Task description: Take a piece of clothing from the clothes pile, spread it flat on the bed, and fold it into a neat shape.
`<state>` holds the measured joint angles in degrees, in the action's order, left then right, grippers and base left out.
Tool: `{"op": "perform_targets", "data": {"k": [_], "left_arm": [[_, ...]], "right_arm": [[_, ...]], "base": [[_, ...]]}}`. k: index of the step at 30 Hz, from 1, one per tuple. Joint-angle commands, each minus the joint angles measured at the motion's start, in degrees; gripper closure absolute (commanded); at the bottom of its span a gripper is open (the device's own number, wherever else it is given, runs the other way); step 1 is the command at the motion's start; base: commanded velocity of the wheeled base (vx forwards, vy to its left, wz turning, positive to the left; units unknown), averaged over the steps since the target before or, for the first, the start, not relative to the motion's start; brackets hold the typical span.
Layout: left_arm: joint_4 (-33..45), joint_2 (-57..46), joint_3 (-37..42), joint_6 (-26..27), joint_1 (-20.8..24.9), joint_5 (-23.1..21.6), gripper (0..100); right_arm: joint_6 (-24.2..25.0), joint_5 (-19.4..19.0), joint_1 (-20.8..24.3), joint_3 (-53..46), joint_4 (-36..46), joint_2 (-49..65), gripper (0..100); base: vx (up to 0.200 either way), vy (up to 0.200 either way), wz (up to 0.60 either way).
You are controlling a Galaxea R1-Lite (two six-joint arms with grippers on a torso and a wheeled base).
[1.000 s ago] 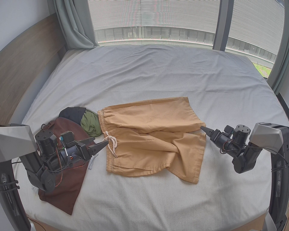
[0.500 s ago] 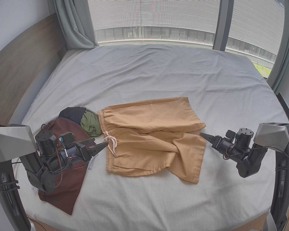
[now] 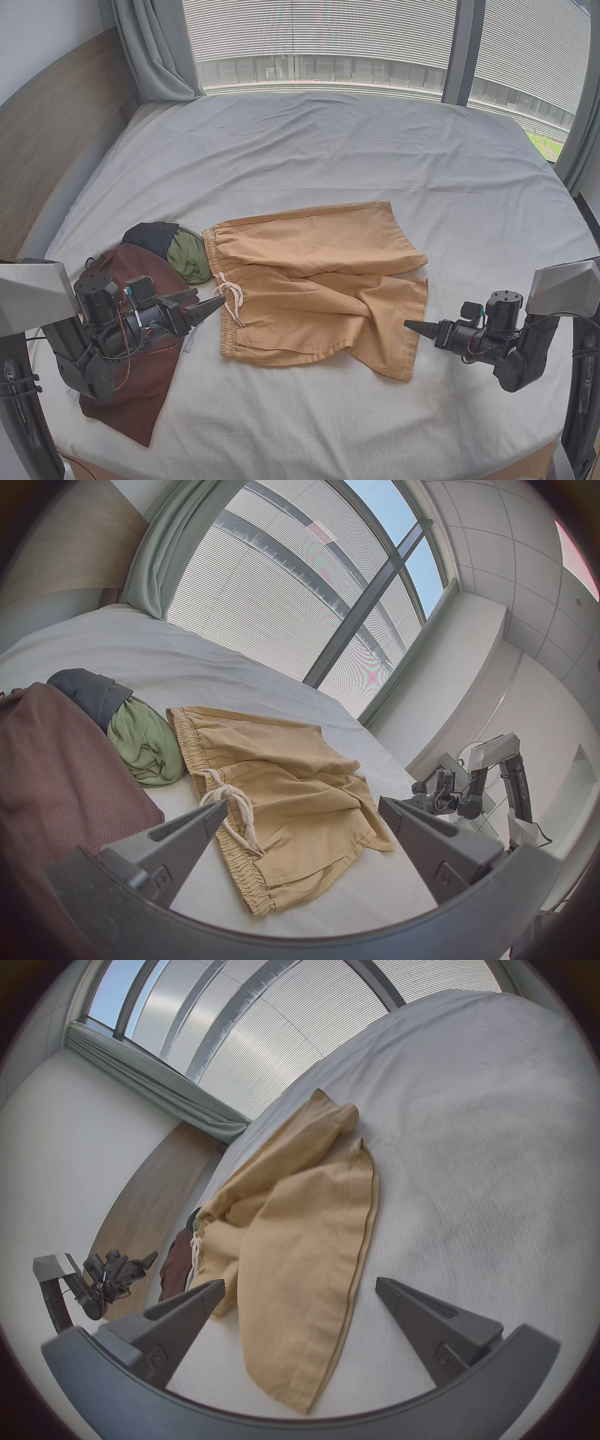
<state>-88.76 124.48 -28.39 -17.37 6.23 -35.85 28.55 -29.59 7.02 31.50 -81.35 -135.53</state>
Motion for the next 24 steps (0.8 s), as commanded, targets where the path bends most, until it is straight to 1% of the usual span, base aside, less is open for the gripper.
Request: {"op": "perform_targets", "data": {"k": [1, 8, 17, 18, 21, 24], "left_arm": [[-0.01, 0.41, -0.17, -0.03, 0.01, -0.01, 0], [-0.01, 0.24, -0.17, -0.03, -0.08, -0.01, 0], [-0.01, 0.33, -0.35, -0.03, -0.16, -0.01, 0], [-0.01, 0.24, -0.35, -0.03, -0.16, -0.01, 0], [-0.01, 0.24, -0.35, -0.03, -0.16, -0.01, 0], [-0.01, 0.24, -0.35, -0.03, -0.25, -0.01, 0]], "right_arm": [[-0.34, -0.03, 1.68, -3.2, 0.58, 0.18, 0], [-1.04, -0.03, 3.7, -5.75, 1.02, -0.61, 0], [-1.3, -0.3, 5.11, -7.07, 0.49, -2.37, 0], [-1.22, -0.65, 5.46, -7.51, 0.49, -2.37, 0], [-0.69, -3.46, 5.9, -9.09, 0.4, -2.19, 0], [0.28, -5.48, 5.9, -9.79, 0.22, -1.66, 0]], "base": [[0.0, 0.0, 0.0], [0.0, 0.0, 0.0], [0.0, 0.0, 0.0], [0.0, 0.0, 0.0], [0.0, 0.0, 0.0], [0.0, 0.0, 0.0]]}}
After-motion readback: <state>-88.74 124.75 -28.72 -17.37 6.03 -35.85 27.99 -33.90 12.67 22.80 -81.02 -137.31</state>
